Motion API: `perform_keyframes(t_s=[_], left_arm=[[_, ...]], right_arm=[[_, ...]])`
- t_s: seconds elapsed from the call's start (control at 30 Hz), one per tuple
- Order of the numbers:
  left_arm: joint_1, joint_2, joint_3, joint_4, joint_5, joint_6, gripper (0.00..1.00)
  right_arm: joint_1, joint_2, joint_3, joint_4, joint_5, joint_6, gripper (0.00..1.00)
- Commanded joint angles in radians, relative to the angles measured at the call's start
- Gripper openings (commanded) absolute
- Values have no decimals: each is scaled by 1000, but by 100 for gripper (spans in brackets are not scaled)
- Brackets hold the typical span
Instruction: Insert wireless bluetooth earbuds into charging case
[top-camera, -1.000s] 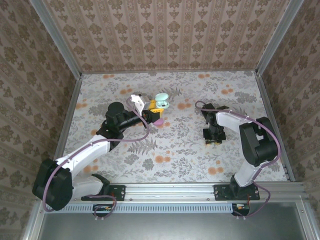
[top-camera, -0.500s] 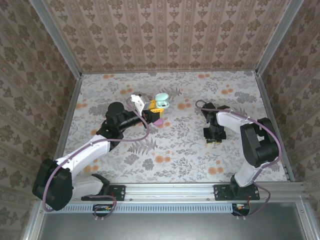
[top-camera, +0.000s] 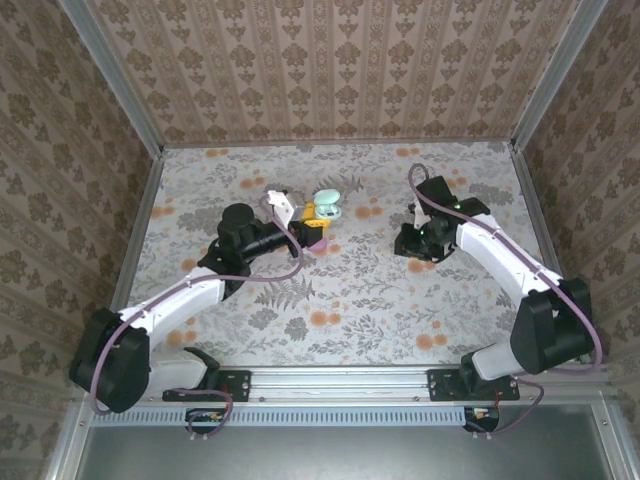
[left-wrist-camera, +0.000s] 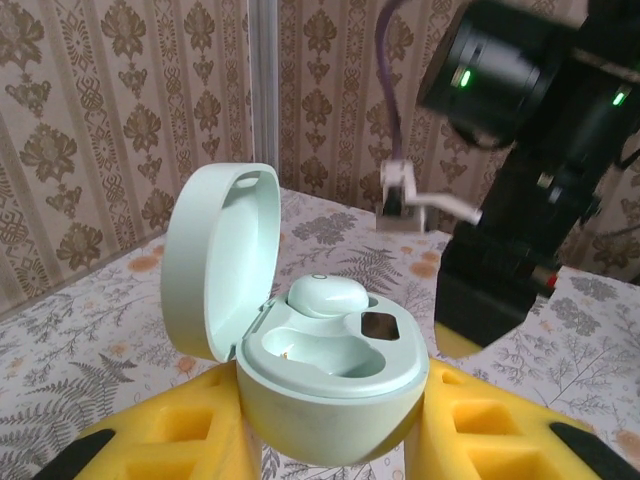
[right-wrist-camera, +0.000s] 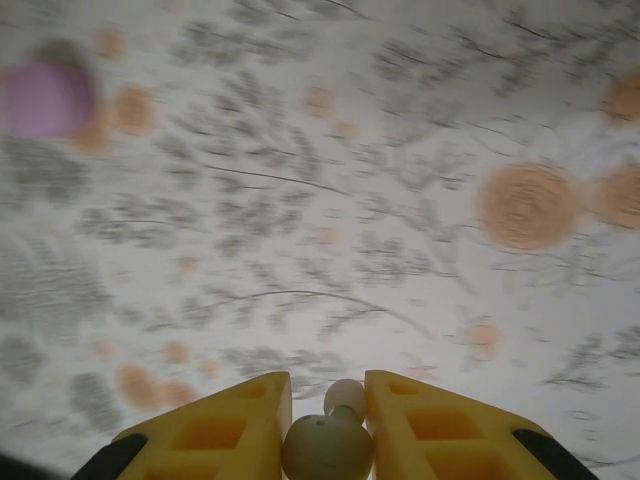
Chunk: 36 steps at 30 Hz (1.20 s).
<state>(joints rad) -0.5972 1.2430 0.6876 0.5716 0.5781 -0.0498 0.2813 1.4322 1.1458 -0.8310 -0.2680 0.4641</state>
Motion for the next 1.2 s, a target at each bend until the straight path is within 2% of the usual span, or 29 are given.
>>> perform_keyframes(t_s=[0.0, 0.27, 0.4, 0.77, 1.17], left_arm=[[-7, 13, 14, 59, 3, 45, 34], [-9, 81, 29, 101, 9, 97, 34], [-19, 110, 39, 122, 11, 108, 34], [-53, 142, 59, 123, -6, 139, 34], [-72, 159, 78, 117, -10, 140, 34]], right_arm=[[-1, -74, 80, 21, -167, 77, 27], [56, -98, 219, 110, -326, 193, 27], [107, -73, 245, 171, -344, 240, 27], [190, 37, 321, 187, -310, 258, 27], [208, 57, 337, 159, -241, 256, 27]])
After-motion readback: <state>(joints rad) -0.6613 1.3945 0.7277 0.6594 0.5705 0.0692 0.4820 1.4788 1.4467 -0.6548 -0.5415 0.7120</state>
